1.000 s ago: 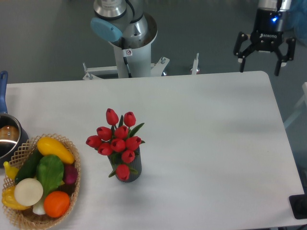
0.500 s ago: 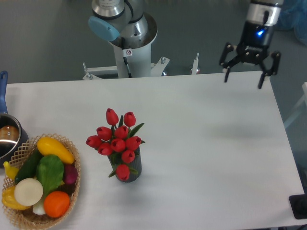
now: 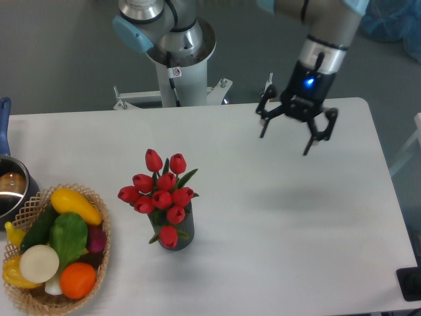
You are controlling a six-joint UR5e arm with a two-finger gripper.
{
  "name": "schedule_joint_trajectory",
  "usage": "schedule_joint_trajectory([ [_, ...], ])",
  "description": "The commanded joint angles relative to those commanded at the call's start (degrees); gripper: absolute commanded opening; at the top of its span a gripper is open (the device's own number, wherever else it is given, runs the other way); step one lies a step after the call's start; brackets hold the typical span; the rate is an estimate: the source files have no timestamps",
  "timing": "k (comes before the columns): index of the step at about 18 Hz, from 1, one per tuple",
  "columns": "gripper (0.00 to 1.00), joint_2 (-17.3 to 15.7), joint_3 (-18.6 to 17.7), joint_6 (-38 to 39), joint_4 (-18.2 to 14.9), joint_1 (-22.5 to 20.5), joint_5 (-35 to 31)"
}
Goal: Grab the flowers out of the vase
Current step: 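Lower the open gripper down onto the tulip stems above the vase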
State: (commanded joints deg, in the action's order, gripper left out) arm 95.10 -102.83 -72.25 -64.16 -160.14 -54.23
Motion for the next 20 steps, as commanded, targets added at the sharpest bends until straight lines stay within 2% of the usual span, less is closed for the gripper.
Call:
schedule_joint_trajectory([
  [14, 1.0, -0.35, 0.27, -1.23, 0.0, 6.51, 0.88],
  [20, 1.0, 1.4, -0.44, -1.32, 0.35, 8.27, 1.4],
])
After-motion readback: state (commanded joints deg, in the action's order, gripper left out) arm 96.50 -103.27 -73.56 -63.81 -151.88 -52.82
